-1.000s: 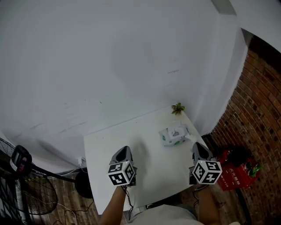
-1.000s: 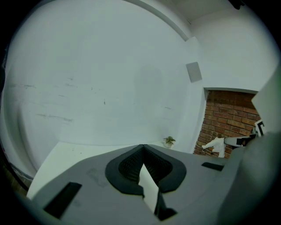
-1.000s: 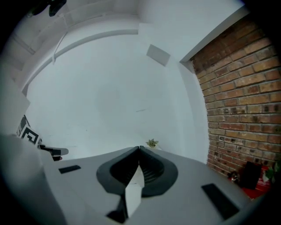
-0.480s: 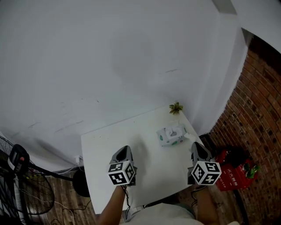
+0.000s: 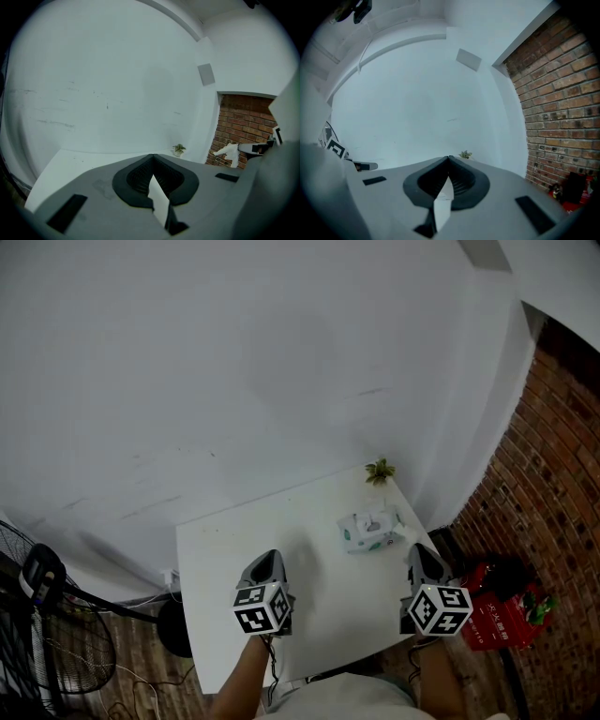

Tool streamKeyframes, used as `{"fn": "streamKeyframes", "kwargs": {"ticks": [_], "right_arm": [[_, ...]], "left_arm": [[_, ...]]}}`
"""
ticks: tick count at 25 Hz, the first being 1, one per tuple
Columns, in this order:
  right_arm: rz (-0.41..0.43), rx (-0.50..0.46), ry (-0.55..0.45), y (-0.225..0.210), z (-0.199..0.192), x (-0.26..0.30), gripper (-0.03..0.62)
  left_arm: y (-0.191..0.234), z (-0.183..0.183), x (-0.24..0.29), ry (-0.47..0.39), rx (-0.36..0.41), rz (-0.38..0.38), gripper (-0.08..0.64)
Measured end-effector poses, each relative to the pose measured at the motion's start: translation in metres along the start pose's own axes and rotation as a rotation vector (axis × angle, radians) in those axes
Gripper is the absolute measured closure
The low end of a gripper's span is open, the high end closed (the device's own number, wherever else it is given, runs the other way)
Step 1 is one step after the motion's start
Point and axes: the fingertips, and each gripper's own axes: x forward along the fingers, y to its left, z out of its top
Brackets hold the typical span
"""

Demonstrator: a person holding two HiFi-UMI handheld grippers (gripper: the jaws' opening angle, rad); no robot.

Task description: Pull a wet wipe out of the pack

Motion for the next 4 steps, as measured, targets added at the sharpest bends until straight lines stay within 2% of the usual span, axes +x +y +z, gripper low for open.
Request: {"fn": "streamKeyframes", "kwargs": {"ticks": [4], "right_arm": [[0.006, -0.002, 0.002, -0.0003, -0.0003, -0.0003, 0.588]], "left_arm": [[0.0000, -0.0011, -0.0017, 0.000, -0.007, 0.006, 0.558]]}}
